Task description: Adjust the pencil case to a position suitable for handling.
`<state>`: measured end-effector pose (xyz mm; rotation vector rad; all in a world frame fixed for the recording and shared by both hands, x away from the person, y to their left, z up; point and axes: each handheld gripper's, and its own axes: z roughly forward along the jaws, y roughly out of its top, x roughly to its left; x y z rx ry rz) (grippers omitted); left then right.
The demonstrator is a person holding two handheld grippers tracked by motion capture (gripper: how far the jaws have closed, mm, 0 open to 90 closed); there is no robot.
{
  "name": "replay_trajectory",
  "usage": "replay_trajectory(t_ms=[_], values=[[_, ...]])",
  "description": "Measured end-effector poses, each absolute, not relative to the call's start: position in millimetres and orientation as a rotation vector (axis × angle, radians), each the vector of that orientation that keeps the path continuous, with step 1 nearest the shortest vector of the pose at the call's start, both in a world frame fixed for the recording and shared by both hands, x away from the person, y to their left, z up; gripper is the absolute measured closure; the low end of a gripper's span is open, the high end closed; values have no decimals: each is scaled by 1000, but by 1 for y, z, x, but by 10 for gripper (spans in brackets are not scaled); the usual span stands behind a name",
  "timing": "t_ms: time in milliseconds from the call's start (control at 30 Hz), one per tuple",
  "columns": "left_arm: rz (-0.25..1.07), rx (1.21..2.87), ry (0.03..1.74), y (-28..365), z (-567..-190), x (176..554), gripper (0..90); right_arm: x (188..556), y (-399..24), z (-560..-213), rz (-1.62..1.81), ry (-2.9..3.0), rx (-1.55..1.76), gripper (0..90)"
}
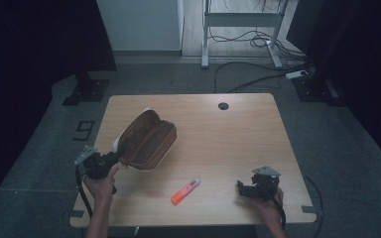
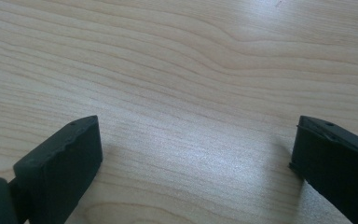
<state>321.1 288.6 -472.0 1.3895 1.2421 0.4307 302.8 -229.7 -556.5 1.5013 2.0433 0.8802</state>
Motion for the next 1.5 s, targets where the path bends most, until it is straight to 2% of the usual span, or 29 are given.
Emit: replay_trajectory(t_ms=[700, 1367, 1500], values=[[388, 1504, 1186, 259, -480, 335, 847, 303, -230, -556, 881, 2043, 1501, 14], [372, 1562, 1196, 257, -507, 348, 842, 303, -230, -557, 881, 2043, 1501, 14], [383, 1583, 1185, 259, -512, 347, 816, 303, -230, -556, 880, 2043, 1501, 14]])
